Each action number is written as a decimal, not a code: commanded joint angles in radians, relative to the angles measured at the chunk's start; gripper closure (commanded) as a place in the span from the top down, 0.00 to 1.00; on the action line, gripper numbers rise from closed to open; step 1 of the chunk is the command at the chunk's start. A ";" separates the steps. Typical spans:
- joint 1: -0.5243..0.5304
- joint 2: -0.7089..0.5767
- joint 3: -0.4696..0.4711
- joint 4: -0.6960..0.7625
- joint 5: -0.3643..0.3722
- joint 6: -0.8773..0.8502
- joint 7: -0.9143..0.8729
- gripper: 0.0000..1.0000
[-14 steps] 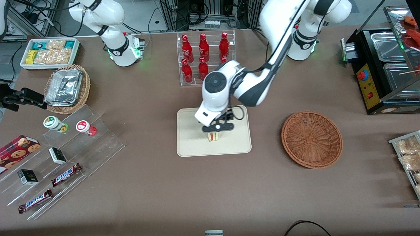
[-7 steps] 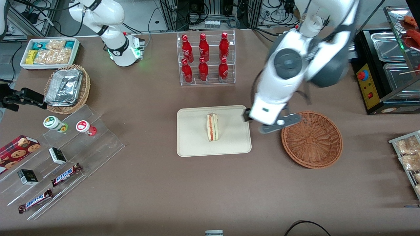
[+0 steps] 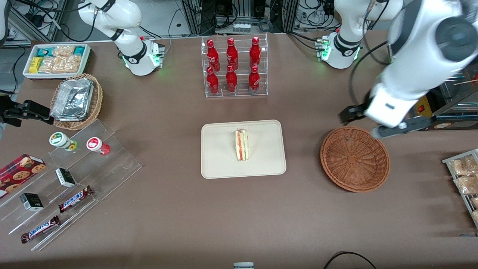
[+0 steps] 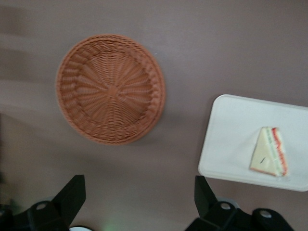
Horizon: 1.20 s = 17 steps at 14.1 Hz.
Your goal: Place sandwich from basket to tray
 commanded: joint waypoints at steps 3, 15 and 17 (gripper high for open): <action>0.072 -0.178 -0.011 -0.189 0.001 0.017 0.130 1.00; 0.170 -0.097 0.024 -0.033 0.017 -0.024 0.309 1.00; 0.241 -0.092 -0.045 -0.026 0.021 -0.024 0.348 1.00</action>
